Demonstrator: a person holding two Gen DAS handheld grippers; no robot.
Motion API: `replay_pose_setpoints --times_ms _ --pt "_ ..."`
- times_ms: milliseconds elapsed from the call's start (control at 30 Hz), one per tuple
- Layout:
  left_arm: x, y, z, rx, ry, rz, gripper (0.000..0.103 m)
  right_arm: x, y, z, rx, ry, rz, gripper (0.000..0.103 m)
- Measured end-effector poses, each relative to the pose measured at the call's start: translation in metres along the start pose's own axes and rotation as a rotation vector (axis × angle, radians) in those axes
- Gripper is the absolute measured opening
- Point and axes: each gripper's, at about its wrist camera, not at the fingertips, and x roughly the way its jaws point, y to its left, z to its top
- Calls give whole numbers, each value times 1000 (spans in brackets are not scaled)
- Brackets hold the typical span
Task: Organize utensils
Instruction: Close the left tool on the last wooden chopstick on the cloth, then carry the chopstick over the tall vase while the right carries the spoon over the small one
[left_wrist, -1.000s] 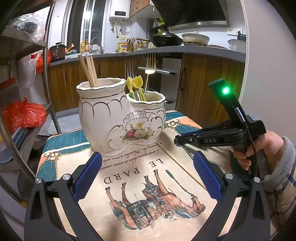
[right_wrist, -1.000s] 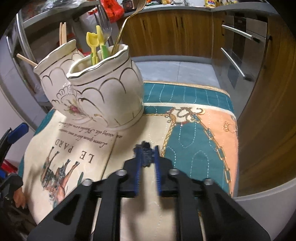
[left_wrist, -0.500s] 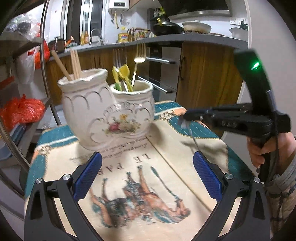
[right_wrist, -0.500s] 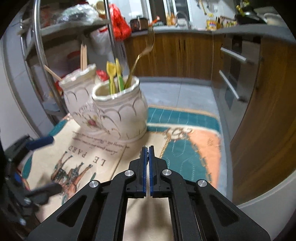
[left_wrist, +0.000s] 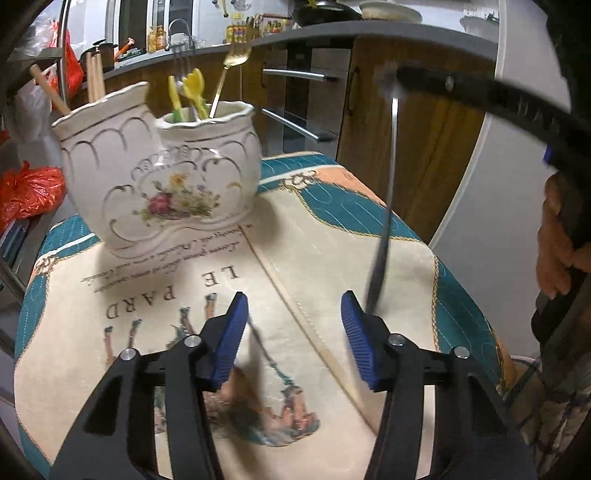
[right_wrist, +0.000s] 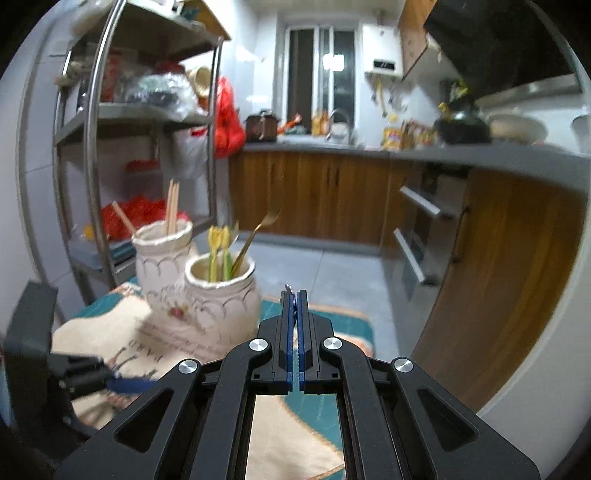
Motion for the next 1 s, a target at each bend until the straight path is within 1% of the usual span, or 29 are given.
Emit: replay_pose_setpoints --times_ms 33,67,133,200,233,367,500,567,633,767,833,900,933,967,1000 --pt "2 -3 0 4 7 4 47 -3 -1 1 -4 -15 -13 3" --pt "5 -7 1 10 16 8 40 -5 -1 1 -9 -29 -28 3" --pt "10 -12 2 19 31 13 36 -10 0 2 -18 -56 -55 3" --pt "17 -15 3 24 53 40 25 -12 0 2 -33 -70 -77 3" --pt "20 -15 3 22 60 50 24 -13 1 1 -37 -71 -80 2" --pt "22 -12 6 31 66 97 12 -13 1 1 -37 -73 -80 2" --pt "21 -5 6 40 66 93 6 -15 2 0 -34 -88 -70 2" --pt "16 1 6 34 57 75 6 -17 4 0 -31 -95 -64 2" --pt "7 6 4 41 36 56 6 -19 7 0 -27 -104 -60 2" --pt "-17 16 1 79 -43 41 6 -22 10 1 -24 -120 -55 3" --pt "-32 21 -2 91 -112 3 5 -23 11 1 -19 -129 -54 2" --pt "-48 26 -5 128 -184 31 5 -24 12 2 -16 -134 -52 3" --pt "-54 27 -6 138 -214 37 6 -24 13 2 -16 -138 -50 3" --pt "-64 32 -7 145 -263 36 6 -25 14 2 -16 -142 -49 3" --pt "-69 35 -7 146 -290 38 6 -25 16 2 -15 -146 -49 3"
